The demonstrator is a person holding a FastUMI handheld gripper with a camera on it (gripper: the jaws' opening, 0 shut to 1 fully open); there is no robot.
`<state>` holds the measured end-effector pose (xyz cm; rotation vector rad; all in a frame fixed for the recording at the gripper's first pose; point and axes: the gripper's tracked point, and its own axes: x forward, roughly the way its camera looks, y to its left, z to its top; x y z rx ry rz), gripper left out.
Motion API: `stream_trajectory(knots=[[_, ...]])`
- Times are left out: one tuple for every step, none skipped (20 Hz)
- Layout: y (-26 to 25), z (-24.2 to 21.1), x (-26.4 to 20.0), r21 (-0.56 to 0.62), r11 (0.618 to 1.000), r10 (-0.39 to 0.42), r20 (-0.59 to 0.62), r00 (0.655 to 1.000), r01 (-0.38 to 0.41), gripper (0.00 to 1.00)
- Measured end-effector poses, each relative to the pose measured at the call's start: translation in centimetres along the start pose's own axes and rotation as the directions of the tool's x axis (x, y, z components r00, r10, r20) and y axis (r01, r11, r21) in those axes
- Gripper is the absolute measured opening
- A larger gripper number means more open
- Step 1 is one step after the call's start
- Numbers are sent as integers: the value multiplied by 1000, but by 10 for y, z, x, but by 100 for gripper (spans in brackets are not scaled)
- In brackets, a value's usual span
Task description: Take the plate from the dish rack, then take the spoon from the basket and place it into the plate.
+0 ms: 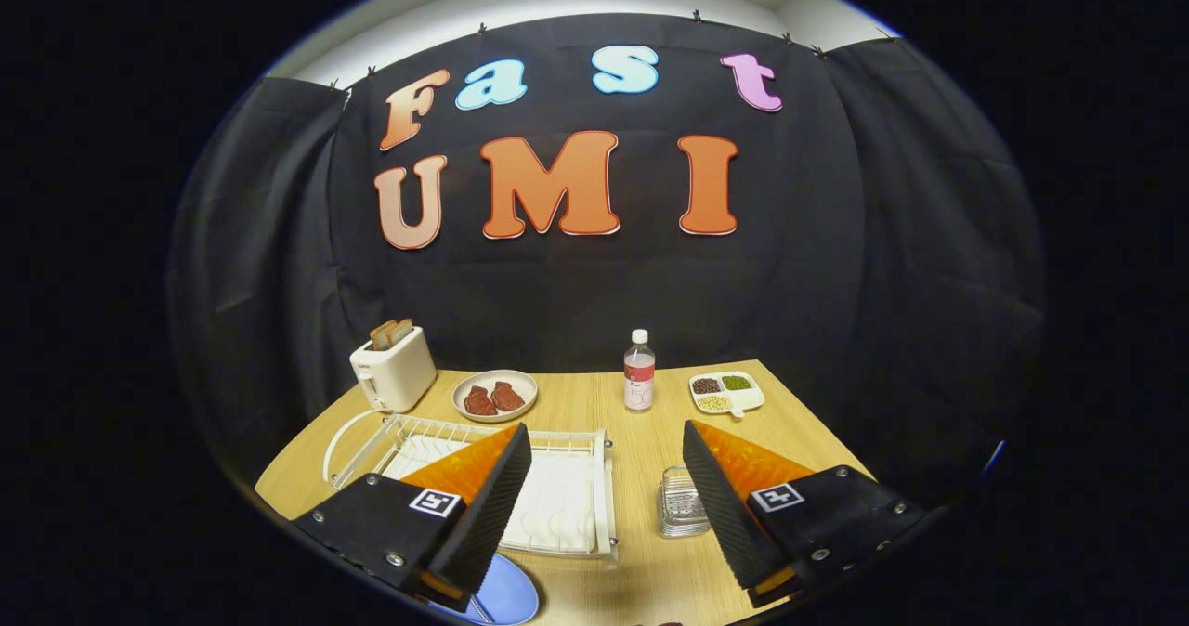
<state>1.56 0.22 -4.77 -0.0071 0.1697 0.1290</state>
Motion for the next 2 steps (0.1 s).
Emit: stream_trajectory(knots=[[0, 1, 0, 6, 1000, -2, 2, 1000, 2, 98], [-1, 1, -1, 6, 1000, -8, 6, 1000, 8, 98]])
